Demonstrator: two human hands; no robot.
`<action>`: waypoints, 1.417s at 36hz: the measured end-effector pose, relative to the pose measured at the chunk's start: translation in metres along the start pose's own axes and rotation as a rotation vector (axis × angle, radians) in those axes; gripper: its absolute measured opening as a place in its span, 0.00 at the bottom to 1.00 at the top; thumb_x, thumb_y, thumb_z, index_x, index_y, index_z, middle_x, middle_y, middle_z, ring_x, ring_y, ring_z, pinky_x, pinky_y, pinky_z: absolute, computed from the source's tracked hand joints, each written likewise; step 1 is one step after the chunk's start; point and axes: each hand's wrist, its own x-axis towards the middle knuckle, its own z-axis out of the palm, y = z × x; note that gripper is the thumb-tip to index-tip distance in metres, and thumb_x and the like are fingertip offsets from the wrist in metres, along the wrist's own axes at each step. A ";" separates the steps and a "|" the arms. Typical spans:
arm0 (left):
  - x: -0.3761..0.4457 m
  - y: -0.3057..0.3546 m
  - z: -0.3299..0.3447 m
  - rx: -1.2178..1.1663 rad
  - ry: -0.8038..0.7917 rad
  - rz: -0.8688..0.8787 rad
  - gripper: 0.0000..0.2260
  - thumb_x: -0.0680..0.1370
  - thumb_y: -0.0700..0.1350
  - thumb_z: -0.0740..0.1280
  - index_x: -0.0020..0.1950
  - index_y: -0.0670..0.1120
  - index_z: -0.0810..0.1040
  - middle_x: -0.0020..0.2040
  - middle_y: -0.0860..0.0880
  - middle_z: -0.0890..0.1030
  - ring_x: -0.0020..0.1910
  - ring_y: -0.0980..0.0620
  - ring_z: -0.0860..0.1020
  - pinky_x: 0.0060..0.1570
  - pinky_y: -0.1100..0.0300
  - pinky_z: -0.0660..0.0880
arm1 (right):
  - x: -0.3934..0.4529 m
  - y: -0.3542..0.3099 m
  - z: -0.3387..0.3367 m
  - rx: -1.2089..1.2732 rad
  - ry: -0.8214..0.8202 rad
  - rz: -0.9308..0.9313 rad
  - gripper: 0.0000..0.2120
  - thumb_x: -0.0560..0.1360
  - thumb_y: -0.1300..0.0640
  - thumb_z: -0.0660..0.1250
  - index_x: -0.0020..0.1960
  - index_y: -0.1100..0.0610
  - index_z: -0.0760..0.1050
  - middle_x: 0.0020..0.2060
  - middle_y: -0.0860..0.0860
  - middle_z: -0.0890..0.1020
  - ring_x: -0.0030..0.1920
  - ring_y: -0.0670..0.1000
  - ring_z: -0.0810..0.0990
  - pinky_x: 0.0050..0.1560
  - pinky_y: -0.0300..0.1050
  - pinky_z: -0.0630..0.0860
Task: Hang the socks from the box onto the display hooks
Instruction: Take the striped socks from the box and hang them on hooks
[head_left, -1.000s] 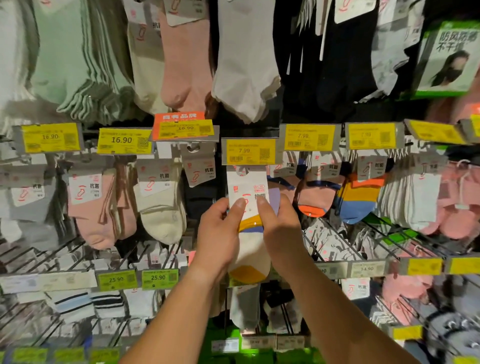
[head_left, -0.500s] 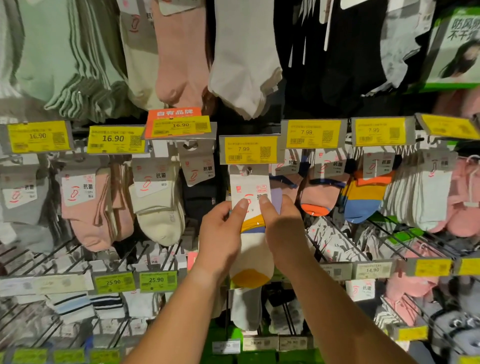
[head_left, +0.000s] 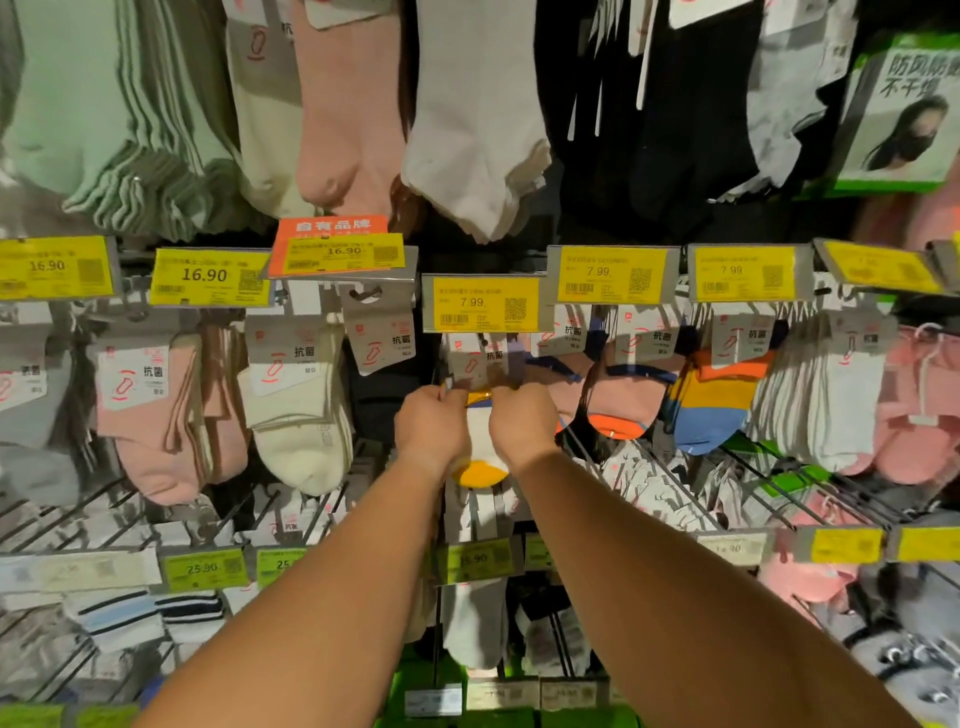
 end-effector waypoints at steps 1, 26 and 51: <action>-0.002 -0.003 -0.001 0.026 -0.012 -0.001 0.18 0.81 0.50 0.66 0.33 0.45 0.70 0.33 0.46 0.74 0.39 0.42 0.73 0.39 0.54 0.67 | -0.002 0.006 0.002 0.006 -0.030 -0.026 0.12 0.84 0.56 0.57 0.58 0.63 0.73 0.51 0.61 0.76 0.54 0.61 0.76 0.42 0.44 0.65; -0.210 0.063 0.046 0.818 -0.689 0.573 0.15 0.79 0.52 0.64 0.58 0.43 0.80 0.60 0.41 0.82 0.58 0.40 0.80 0.52 0.52 0.76 | -0.203 0.099 -0.201 -0.445 0.276 0.277 0.21 0.80 0.48 0.62 0.65 0.62 0.71 0.62 0.62 0.78 0.63 0.62 0.76 0.57 0.50 0.73; -0.685 0.123 0.359 0.737 -1.387 1.118 0.15 0.81 0.54 0.62 0.56 0.45 0.82 0.56 0.44 0.82 0.57 0.43 0.80 0.44 0.56 0.70 | -0.487 0.370 -0.567 -0.463 0.603 0.965 0.19 0.83 0.48 0.58 0.65 0.61 0.74 0.61 0.58 0.79 0.61 0.59 0.78 0.59 0.50 0.75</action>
